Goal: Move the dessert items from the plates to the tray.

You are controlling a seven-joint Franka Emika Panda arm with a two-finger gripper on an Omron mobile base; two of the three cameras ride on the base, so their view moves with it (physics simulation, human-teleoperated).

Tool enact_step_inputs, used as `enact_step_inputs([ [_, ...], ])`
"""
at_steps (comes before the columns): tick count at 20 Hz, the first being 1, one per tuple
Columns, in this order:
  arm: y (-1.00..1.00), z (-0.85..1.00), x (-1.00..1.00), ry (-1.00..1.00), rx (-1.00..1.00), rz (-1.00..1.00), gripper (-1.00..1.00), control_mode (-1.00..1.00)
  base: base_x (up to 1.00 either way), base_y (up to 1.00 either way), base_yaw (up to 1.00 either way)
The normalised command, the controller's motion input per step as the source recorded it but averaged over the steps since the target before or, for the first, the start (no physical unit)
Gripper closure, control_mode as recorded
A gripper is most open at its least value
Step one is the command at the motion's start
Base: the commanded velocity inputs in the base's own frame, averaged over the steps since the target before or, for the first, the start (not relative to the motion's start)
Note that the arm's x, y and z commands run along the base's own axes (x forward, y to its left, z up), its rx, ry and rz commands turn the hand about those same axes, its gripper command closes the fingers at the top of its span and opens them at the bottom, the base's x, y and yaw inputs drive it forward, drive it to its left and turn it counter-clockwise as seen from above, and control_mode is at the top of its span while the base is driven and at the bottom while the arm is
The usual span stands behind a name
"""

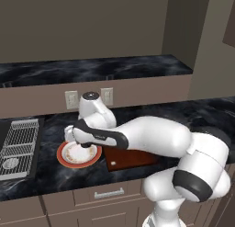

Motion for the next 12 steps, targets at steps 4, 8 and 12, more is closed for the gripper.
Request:
enact_step_inputs([
  [4,-0.83,0.02,-0.26,0.0,0.0,-0.05,1.0,-1.0,0.0,0.0,0.0],
  [8,-0.87,0.0,-0.08,0.0,0.0,-0.07,1.0,-1.0,0.0,0.0,0.0],
  [12,-0.8,0.0,0.0,0.0,0.0,-0.06,1.0,-1.0,0.0,0.0,0.0],
])
